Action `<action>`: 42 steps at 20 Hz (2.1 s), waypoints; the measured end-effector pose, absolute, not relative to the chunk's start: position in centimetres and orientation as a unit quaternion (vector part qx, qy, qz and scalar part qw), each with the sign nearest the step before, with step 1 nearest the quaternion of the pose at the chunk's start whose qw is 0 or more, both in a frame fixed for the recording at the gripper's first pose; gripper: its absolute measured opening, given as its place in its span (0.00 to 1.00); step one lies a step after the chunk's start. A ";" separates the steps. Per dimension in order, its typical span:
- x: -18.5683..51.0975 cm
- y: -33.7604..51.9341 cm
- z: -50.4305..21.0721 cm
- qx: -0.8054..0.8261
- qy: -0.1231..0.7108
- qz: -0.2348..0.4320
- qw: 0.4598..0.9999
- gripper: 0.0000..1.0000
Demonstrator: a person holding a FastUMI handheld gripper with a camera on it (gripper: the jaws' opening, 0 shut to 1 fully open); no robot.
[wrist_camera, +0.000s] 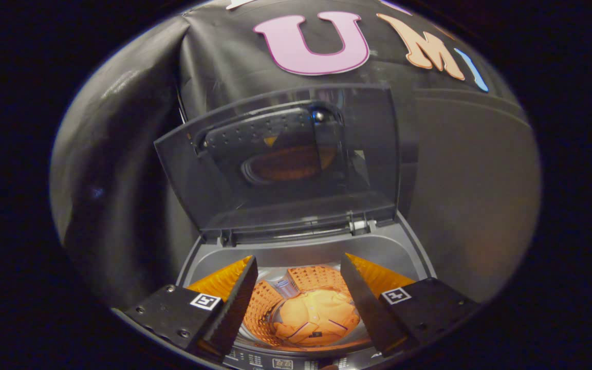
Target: Put the clothes into the washing machine and then close the washing machine lid.
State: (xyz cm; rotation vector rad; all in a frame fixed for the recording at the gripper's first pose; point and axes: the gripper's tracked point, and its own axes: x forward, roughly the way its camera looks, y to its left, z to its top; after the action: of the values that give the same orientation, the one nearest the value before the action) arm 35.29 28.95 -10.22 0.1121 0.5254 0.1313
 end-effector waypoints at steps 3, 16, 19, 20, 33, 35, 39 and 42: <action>36.3 30.5 -7.1 0.048 0.235 0.087 0.967 0.97; 43.3 35.9 5.8 -0.044 0.105 0.130 0.985 0.96; 45.4 36.3 7.7 0.005 0.085 0.117 0.990 0.94; 46.7 36.3 8.3 0.023 0.078 0.106 0.991 0.94; 54.2 33.9 3.7 0.008 0.085 0.039 0.996 0.97; 54.2 33.7 3.6 -0.023 0.060 0.053 0.997 0.97; 53.7 33.4 4.3 -0.014 0.037 0.054 0.998 0.96; 53.0 33.1 4.7 -0.014 0.034 0.053 0.998 0.97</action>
State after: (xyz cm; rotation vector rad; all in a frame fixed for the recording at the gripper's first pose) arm 53.02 33.13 4.67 -0.0275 0.0690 0.1063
